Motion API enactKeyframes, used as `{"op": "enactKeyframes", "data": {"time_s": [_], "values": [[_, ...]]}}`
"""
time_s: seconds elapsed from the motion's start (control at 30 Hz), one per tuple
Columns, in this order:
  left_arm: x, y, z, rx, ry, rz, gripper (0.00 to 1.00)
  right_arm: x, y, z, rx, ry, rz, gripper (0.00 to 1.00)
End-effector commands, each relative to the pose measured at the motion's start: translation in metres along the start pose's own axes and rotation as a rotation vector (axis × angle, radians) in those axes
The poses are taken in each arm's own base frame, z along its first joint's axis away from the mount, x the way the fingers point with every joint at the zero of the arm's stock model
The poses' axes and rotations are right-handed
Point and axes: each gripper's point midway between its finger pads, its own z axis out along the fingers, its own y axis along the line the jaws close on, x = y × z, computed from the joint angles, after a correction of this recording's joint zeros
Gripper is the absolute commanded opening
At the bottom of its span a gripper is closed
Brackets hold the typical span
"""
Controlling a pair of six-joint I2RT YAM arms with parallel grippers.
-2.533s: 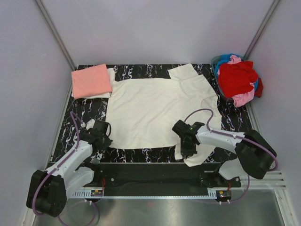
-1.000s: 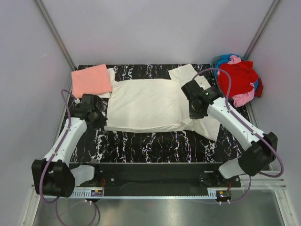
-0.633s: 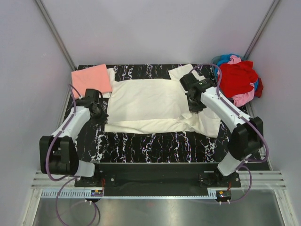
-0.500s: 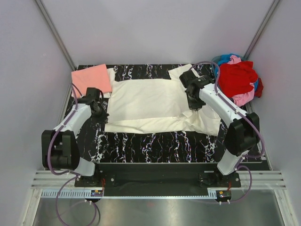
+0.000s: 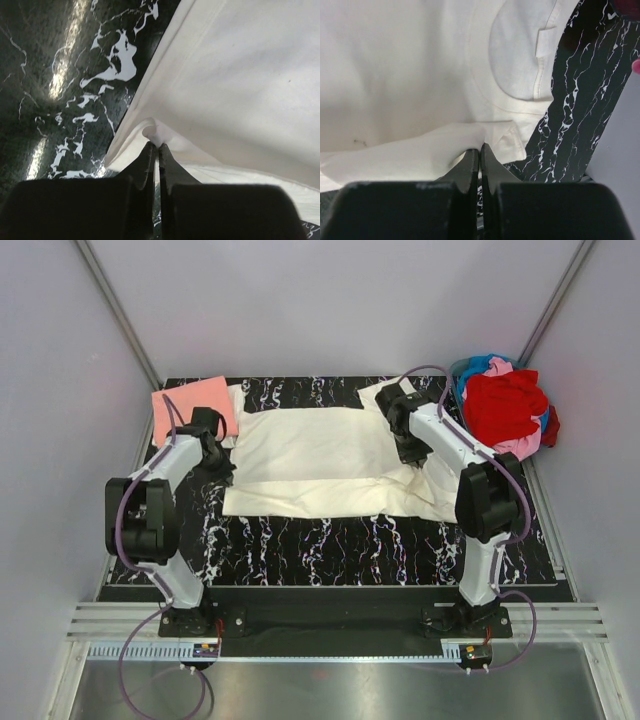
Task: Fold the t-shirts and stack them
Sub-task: Fold the tshirt
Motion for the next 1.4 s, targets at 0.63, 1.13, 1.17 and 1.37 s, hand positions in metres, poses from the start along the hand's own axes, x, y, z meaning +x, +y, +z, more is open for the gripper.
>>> {"op": "enactKeyframes", "data": {"time_s": [0.63,1.13,1.17,1.37], "values": [[0.027,0.028,-0.057,0.073,-0.18,-0.055,0.75,-0.046,-0.043,-0.027,-0.032,-0.199,0.342,0.93],[0.057,0.023,0.01,0.186,-0.159,-0.084,0.74,0.013,-0.023,0.049,-0.224,-0.034,0.441,0.79],[0.057,0.023,0.012,0.194,-0.165,-0.085,0.73,0.012,-0.023,0.052,-0.223,-0.029,0.439,0.77],[0.056,0.024,0.016,0.207,-0.217,-0.087,0.7,0.001,-0.025,0.073,-0.221,0.0,0.433,0.61]]}}
